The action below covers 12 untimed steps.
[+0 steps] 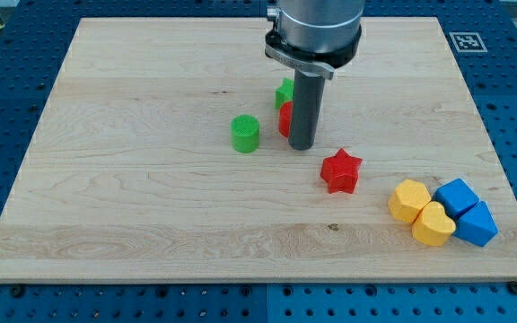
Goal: Keep the green circle at the bottom of the red circle
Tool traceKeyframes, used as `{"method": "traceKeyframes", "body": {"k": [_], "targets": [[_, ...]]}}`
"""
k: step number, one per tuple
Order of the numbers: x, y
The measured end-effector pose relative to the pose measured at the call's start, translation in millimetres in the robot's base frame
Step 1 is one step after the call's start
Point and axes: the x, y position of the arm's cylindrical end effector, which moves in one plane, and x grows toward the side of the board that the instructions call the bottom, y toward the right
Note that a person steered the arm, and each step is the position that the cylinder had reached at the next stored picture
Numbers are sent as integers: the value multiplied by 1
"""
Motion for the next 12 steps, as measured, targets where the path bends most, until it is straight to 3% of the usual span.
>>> {"method": "traceKeyframes", "body": {"k": [1, 2, 3, 5, 7, 10, 11, 12], "targets": [[0, 3], [1, 50], [30, 52], [36, 50], [48, 25], [31, -126], [9, -140], [-2, -100]]}}
